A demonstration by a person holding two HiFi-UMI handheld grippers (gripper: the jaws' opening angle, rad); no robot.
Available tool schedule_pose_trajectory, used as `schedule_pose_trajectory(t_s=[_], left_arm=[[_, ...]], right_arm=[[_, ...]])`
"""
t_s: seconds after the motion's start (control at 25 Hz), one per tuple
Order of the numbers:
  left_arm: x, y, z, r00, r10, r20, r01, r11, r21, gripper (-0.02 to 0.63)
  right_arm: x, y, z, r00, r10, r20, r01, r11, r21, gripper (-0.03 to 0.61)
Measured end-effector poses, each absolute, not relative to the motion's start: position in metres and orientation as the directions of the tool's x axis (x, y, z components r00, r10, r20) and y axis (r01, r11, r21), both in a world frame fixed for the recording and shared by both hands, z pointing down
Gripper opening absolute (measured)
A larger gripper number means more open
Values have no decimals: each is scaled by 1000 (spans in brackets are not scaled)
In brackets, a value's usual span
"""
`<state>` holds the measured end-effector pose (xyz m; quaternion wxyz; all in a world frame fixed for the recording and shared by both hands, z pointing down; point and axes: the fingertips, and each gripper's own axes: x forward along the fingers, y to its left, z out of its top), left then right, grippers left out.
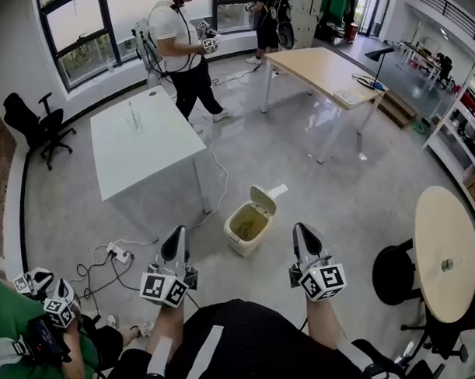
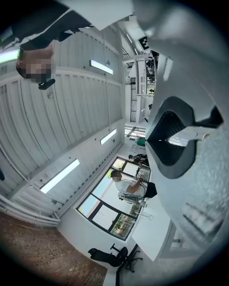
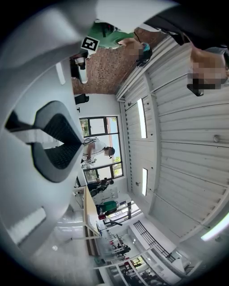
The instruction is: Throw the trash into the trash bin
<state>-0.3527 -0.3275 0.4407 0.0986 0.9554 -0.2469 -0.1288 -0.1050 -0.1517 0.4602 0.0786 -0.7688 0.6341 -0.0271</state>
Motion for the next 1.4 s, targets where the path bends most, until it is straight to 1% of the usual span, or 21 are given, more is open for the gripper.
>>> schedule_pose_trajectory(t_s=[0.52,0.84,1.16,1.4], left_arm=[[-356,-327,442,839,-508,-194,-455,-852,261,3],[-352,-327,442,845,-500,-190,-449,-856,257,3],[-332,-314,430,860,-467,-208,-415,-875,247,3],[-292,-290,432,897,-392,-202,-341,-907,247,3]], right_arm=[[-109,-156,458,171,-984,-50,-975,-162,-151,5],[-105,-157,455,176,-981,-81,-970,-159,-182,6],[-91,-136,446,224,-969,-108,-961,-201,-188,6],[-64,-94,452,314,-944,-104,-937,-290,-194,6]])
